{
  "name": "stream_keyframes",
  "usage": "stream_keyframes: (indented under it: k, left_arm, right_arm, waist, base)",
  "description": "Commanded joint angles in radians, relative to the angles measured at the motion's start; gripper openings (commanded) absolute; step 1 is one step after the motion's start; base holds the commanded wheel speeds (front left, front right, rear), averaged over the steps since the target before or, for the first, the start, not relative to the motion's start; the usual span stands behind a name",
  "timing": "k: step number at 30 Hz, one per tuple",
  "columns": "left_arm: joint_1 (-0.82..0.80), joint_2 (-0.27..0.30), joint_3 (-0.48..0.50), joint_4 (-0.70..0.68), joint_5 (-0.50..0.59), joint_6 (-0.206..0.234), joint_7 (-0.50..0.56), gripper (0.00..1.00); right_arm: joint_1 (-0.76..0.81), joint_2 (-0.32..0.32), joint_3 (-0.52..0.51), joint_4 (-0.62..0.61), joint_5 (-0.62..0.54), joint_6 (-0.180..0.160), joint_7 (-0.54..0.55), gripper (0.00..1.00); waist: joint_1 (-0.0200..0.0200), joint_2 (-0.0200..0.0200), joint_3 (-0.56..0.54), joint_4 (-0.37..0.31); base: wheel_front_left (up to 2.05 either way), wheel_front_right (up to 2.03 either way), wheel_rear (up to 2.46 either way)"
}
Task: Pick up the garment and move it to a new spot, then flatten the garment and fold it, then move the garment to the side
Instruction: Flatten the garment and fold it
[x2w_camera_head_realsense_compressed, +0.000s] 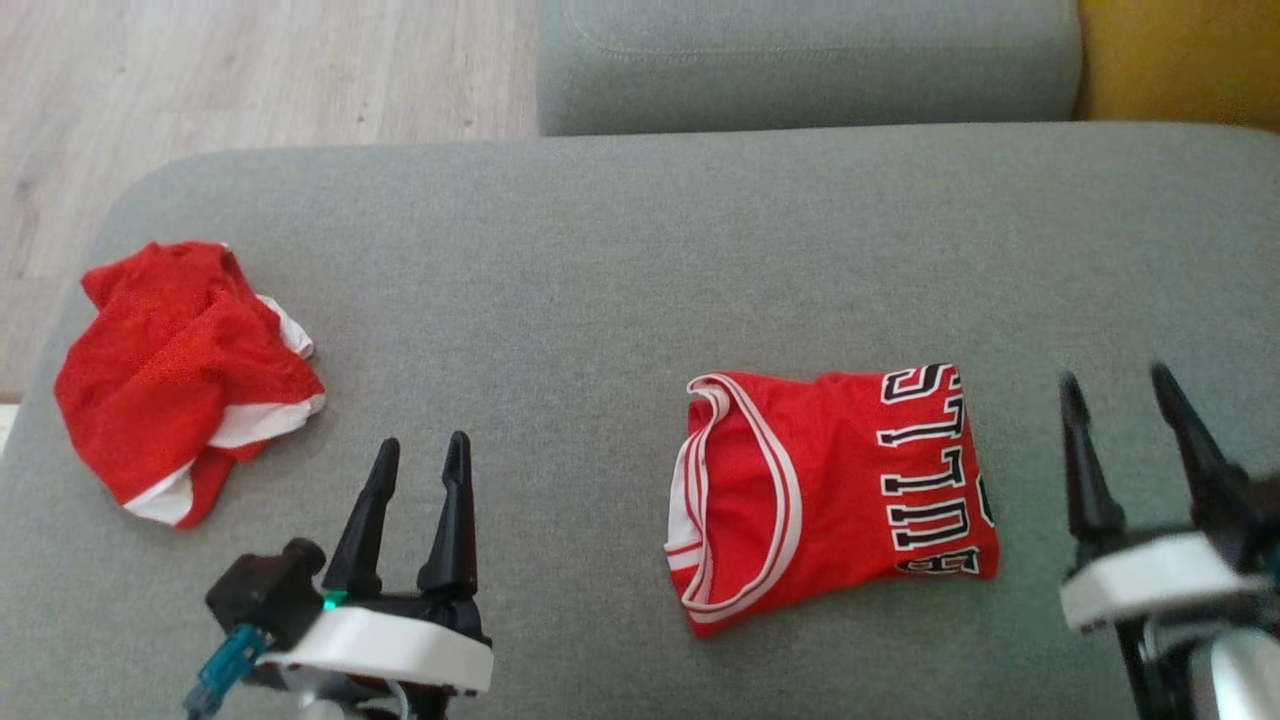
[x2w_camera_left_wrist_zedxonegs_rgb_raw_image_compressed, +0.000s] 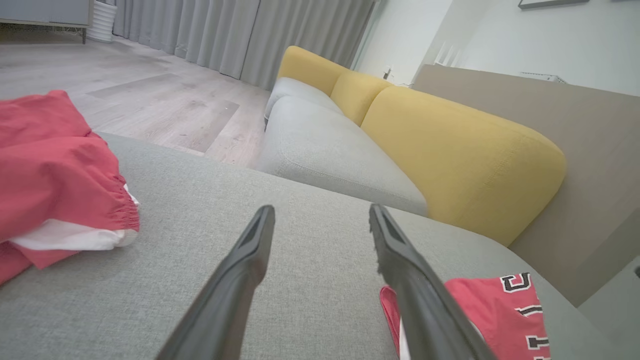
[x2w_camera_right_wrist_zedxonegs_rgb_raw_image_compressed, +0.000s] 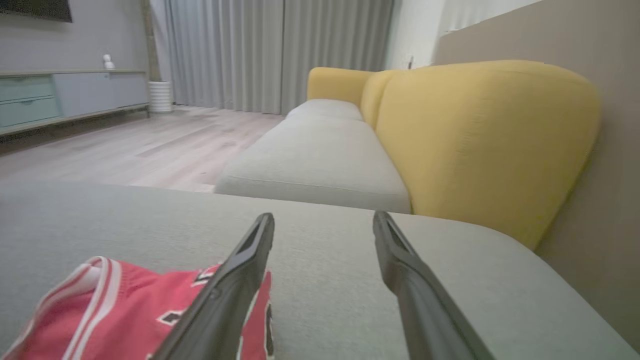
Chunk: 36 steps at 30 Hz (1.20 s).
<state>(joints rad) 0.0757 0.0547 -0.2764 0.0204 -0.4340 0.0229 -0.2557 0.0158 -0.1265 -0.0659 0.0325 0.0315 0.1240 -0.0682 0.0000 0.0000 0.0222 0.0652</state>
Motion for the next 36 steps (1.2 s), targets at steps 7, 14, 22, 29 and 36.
stream_keyframes:
  k: [7,14,22,29,36]
  left_arm:
    - [-0.022,-0.005,0.064,-0.007,0.043,-0.023,-0.006,1.00]
    - [-0.003,-0.005,0.093,0.010,0.080,-0.031,-0.006,1.00]
    - [0.002,-0.005,0.099,0.013,0.077,-0.031,-0.006,1.00]
    - [-0.006,-0.005,0.079,-0.001,0.060,-0.019,-0.006,1.00]
    - [-0.056,-0.005,0.036,-0.009,0.044,-0.015,-0.006,1.00]
  right_arm:
    - [0.049,0.055,-0.114,0.094,-0.082,0.007,-0.177,1.00]
    - [0.067,0.075,-0.139,0.109,-0.088,0.007,-0.193,1.00]
    - [0.065,0.076,-0.087,0.099,-0.054,0.007,-0.193,0.36]
    - [-0.006,0.076,0.118,0.132,-0.016,0.007,-0.193,0.00]
    - [-0.224,0.076,0.293,0.336,0.011,0.007,-0.115,0.00]
  waist:
    - [0.0000,0.0000,-0.025,0.005]
    - [0.0000,0.0000,-0.029,0.000]
    - [0.0000,0.0000,-0.030,0.010]
    - [0.0000,0.0000,-0.002,0.020]
    - [0.0000,0.0000,0.088,0.046]
  base:
    - [0.00,0.00,0.00]
    - [0.00,0.00,0.00]
    - [0.00,0.00,0.00]
    - [0.00,0.00,0.00]
    - [0.00,0.00,0.00]
